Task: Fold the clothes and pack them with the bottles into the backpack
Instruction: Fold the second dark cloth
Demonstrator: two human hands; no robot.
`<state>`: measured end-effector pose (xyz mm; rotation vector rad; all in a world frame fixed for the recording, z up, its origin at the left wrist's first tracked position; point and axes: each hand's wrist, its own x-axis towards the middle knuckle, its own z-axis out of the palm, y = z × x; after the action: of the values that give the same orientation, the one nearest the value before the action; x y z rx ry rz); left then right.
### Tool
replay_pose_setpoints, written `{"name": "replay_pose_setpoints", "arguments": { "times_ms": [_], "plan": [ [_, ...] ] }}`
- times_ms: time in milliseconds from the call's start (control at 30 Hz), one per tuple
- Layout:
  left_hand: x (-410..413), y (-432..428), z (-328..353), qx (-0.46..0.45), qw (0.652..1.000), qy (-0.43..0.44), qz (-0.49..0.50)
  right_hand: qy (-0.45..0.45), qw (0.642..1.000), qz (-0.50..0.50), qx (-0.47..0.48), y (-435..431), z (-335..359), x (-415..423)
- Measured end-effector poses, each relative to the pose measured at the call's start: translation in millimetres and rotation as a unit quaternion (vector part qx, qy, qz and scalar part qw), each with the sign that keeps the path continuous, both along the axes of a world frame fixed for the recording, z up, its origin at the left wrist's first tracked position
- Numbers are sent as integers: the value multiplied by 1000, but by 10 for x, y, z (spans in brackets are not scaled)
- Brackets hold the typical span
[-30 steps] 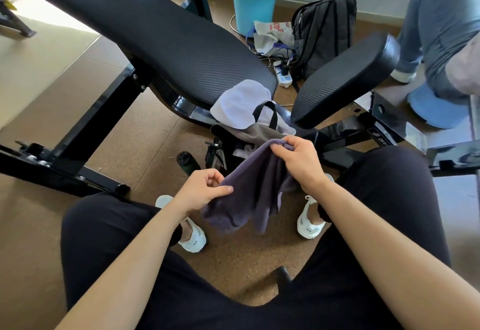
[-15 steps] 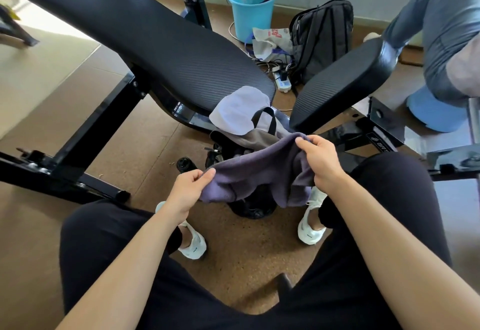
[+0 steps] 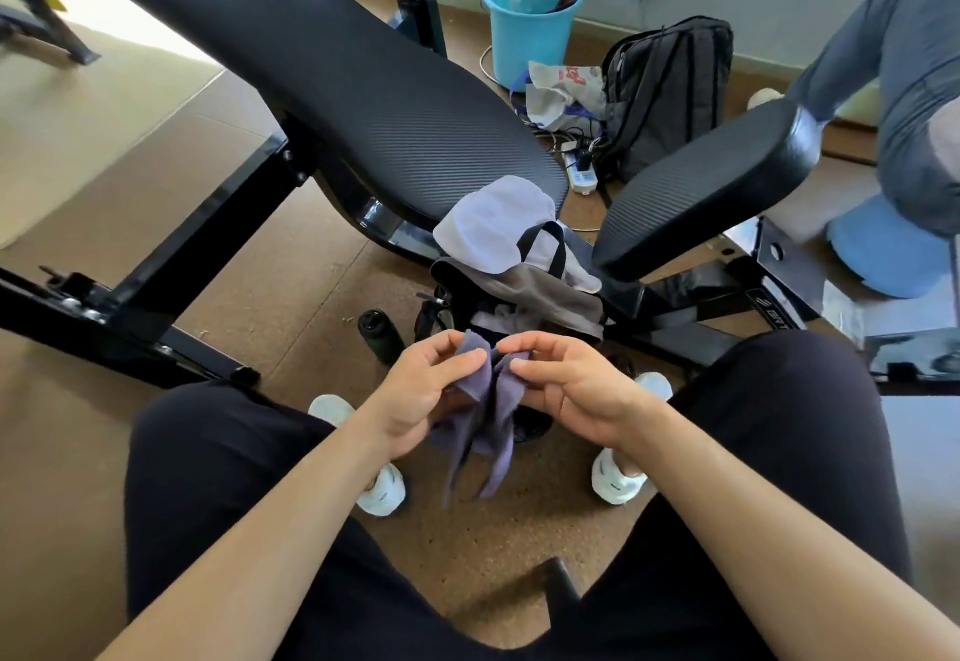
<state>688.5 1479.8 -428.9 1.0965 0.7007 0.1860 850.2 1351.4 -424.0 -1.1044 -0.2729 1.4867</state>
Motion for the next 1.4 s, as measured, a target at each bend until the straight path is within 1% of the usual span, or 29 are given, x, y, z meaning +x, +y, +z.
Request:
{"name": "replay_pose_setpoints", "arguments": {
  "times_ms": [33,100,133,200,233,300,367,567,600,667,800,867,967,1133,1300,1400],
  "plan": [
    [13,-27,8,-5,1000,-3,-5,9,1000,-1,-1,1,4,0],
    [34,-58,35,-18,1000,-9,-4,-6,1000,6,8,-9,16,0],
    [39,-59,44,-25,1000,-11,-2,-32,999,11,17,-16,20,-6],
    [39,-47,29,-28,999,-17,-6,-135,990,14,39,-24,13,-23],
    [37,-44,14,-25,999,-20,-11,-201,979,13,46,-26,-1,-36],
    [39,-56,-9,-20,1000,-21,-11,-326,944,0,50,-20,-28,-68],
    [51,-72,-25,-10,1000,-17,1,-415,908,-18,53,-7,-54,-81],
    [87,-50,-62,66,998,8,17,-546,837,0,36,22,-101,4],
    [87,-41,-74,74,997,8,20,-557,830,1,33,29,-87,9],
    [84,-19,-86,85,996,6,23,-560,828,8,38,36,-71,22],
    [78,11,-127,94,995,2,16,-522,853,14,24,40,-102,30],
    [79,5,-128,88,996,-1,-7,-514,857,10,21,44,-112,10],
    [82,-16,-112,79,996,-5,-39,-519,855,10,16,48,-107,-14],
    [79,-8,-98,53,998,-6,-27,-529,848,-5,6,51,-96,-8],
    [73,17,-99,54,998,-11,-25,-544,839,4,18,40,-63,46],
    [72,25,-66,77,996,-25,-42,-545,838,19,20,35,-58,59]
  ]
}}
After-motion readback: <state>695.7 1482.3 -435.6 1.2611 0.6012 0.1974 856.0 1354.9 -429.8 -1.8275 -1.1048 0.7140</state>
